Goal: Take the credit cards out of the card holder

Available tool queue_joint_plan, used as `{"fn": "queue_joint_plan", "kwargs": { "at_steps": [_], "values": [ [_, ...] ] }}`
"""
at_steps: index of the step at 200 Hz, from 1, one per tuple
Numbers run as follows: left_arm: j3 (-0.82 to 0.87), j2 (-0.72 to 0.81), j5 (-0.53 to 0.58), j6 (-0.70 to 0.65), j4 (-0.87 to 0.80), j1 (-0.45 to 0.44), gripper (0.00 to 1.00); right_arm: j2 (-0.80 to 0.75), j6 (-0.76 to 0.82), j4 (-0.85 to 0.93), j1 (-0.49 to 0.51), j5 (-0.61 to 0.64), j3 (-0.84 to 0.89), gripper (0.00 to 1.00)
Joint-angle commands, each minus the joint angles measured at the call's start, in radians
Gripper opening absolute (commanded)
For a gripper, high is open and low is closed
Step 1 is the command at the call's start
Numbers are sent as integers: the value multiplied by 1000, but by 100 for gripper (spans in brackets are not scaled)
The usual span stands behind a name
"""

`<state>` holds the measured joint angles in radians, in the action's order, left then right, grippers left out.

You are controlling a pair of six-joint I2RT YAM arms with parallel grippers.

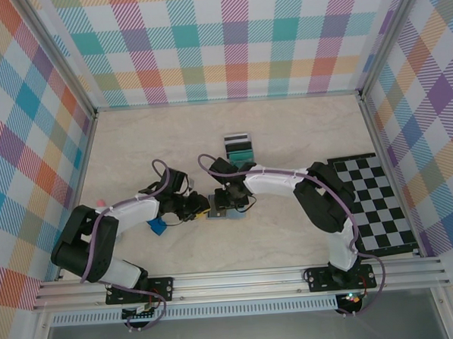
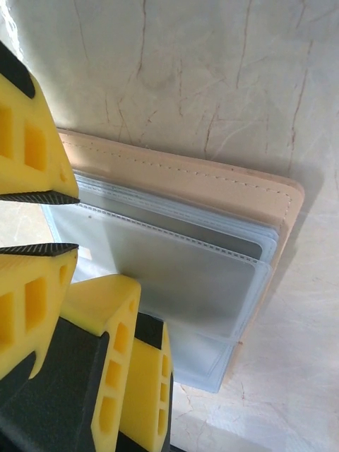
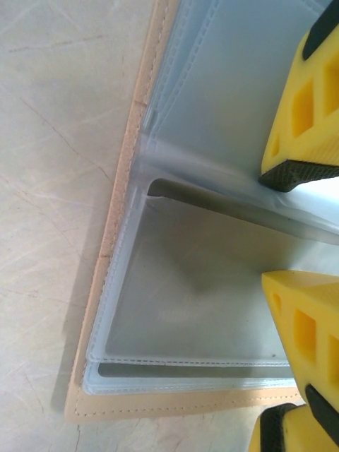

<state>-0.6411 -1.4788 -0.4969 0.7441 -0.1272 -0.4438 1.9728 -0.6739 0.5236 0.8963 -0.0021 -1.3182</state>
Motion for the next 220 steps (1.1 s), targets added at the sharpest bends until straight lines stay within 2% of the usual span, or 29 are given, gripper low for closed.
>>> {"fn": "queue_joint_plan", "kwargs": {
  "at_steps": [1, 106, 220],
  "values": [
    [-11, -30, -21, -2, 7, -15, 24, 27, -13, 17, -1, -20, 39, 39],
    [-21, -98, -55, -15, 11, -24, 25, 38, -13, 8, -3, -47, 39, 39],
    [-44, -107, -131, -60, 24, -30, 22, 41, -18, -17, -11, -91, 47, 33]
  ]
}}
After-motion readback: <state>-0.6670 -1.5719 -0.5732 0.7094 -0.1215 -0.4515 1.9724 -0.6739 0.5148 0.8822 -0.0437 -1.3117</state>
